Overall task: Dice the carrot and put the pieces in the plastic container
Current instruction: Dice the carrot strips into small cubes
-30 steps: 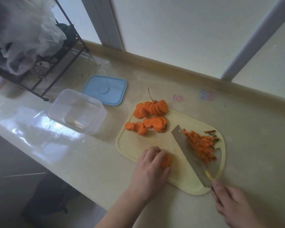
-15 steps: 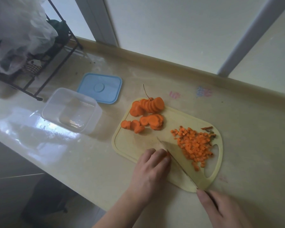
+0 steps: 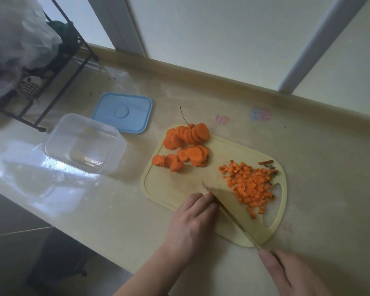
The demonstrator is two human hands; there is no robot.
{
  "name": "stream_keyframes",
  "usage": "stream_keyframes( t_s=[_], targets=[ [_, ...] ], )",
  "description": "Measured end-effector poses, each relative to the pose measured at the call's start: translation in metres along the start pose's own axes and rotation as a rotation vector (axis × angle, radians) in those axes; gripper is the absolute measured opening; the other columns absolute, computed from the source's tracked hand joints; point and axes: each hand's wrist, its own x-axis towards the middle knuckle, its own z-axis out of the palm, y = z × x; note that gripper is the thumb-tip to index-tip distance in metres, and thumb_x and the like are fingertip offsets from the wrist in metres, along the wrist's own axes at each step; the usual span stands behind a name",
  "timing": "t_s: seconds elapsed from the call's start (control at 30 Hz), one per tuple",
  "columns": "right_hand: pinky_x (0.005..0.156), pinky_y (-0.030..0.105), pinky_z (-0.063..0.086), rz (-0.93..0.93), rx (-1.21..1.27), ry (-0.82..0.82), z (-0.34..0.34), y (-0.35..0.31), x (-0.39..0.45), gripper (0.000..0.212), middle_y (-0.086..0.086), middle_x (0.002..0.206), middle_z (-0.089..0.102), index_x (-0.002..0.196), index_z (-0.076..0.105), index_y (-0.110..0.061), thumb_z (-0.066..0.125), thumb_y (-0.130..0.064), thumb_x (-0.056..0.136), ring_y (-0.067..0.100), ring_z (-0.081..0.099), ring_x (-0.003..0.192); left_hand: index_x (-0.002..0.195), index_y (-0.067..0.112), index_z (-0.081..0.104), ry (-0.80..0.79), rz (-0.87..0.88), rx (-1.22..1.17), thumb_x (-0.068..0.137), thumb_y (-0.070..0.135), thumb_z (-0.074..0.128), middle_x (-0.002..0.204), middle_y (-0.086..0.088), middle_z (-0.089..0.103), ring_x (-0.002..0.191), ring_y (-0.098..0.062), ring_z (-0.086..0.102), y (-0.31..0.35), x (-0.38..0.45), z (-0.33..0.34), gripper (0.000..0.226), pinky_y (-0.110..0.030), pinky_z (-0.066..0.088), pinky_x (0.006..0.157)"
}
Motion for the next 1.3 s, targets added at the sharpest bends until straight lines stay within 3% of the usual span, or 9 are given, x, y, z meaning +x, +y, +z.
stream_keyframes(
  t_s=[0.07,0.17,0.27,0.67,0.8,0.93,1.0,1.1,1.3],
  targets=[
    [0.068,0.006,0.041,-0.012,0.044,-0.018,0.005,-0.005,0.006,0.054,-0.016,0.058,0.06,0.061,0.056,-0.038,0.025,-0.074,0.085,0.007,0.06,0.08,0.107,0.005,0.074,0.01,-0.002,0.004,0.096,0.01,0.07,0.12,-0.005,0.068,0.101,-0.027,0.061,0.001,0.001,0.0,0.013,-0.033,0.052,0.088],
    [0.064,0.029,0.049,0.034,0.1,-0.156,0.012,-0.003,0.019,0.094,-0.008,0.064,0.064,0.067,0.058,-0.022,-0.001,-0.095,0.064,0.005,0.061,0.066,0.106,0.005,0.074,0.027,-0.006,-0.001,0.096,0.009,0.069,0.118,-0.005,0.068,0.097,-0.027,0.061,0.003,0.003,0.001,0.011,-0.032,0.052,0.088],
    [0.061,0.037,0.047,0.021,0.156,-0.156,0.011,-0.006,0.029,0.092,-0.012,0.069,0.064,0.062,0.054,-0.017,0.003,-0.094,0.068,0.006,0.059,0.06,0.105,0.005,0.074,0.025,-0.002,-0.008,0.096,0.01,0.07,0.115,-0.006,0.068,0.095,-0.027,0.062,0.003,0.004,-0.002,0.012,-0.033,0.053,0.086],
    [0.061,0.024,0.044,0.036,0.141,-0.193,-0.001,-0.006,0.014,0.078,-0.014,0.068,0.065,0.068,0.062,-0.015,0.016,-0.077,0.077,-0.001,0.06,0.063,0.112,0.002,0.071,-0.033,0.034,-0.011,0.095,0.006,0.065,0.122,-0.008,0.064,0.105,-0.029,0.06,-0.005,-0.006,-0.005,0.018,-0.033,0.051,0.091],
    [0.065,0.023,0.048,-0.004,0.089,-0.159,0.002,-0.003,0.01,0.1,-0.01,0.076,0.069,0.076,0.063,-0.019,0.001,-0.095,0.065,0.004,0.063,0.074,0.114,0.003,0.071,-0.037,0.034,-0.009,0.097,0.007,0.063,0.125,-0.008,0.064,0.108,-0.029,0.06,-0.007,-0.005,-0.005,0.019,-0.034,0.052,0.092],
    [0.065,0.0,0.032,-0.158,-0.104,0.025,0.003,-0.005,-0.004,0.039,-0.013,0.078,0.07,0.077,0.061,-0.037,0.037,-0.065,0.09,0.004,0.058,0.084,0.115,0.004,0.072,-0.042,0.02,-0.023,0.092,0.003,0.07,0.124,-0.005,0.064,0.11,-0.028,0.06,-0.006,-0.006,-0.005,0.023,-0.033,0.052,0.092],
    [0.068,-0.001,0.034,-0.099,-0.045,0.0,0.001,-0.007,-0.001,0.048,-0.016,0.066,0.067,0.071,0.061,-0.038,0.028,-0.063,0.094,0.006,0.059,0.084,0.113,0.005,0.072,-0.04,0.012,-0.026,0.091,0.003,0.071,0.126,-0.005,0.064,0.11,-0.027,0.06,-0.006,-0.007,-0.004,0.023,-0.032,0.052,0.094],
    [0.067,0.022,0.048,0.01,0.038,-0.137,0.009,-0.005,0.013,0.091,-0.007,0.065,0.065,0.071,0.06,-0.022,-0.001,-0.089,0.07,0.006,0.062,0.073,0.111,0.004,0.072,-0.021,0.02,-0.031,0.092,0.004,0.071,0.125,-0.007,0.066,0.108,-0.028,0.06,-0.006,-0.006,-0.002,0.019,-0.031,0.05,0.096],
    [0.062,0.04,0.047,-0.022,0.14,-0.136,0.015,-0.007,0.029,0.093,-0.001,0.062,0.062,0.064,0.056,-0.016,0.002,-0.091,0.071,0.008,0.06,0.063,0.113,0.005,0.072,-0.007,0.016,-0.029,0.094,0.007,0.071,0.121,-0.006,0.066,0.104,-0.028,0.062,-0.005,-0.007,-0.004,0.019,-0.032,0.053,0.09]
  ],
)
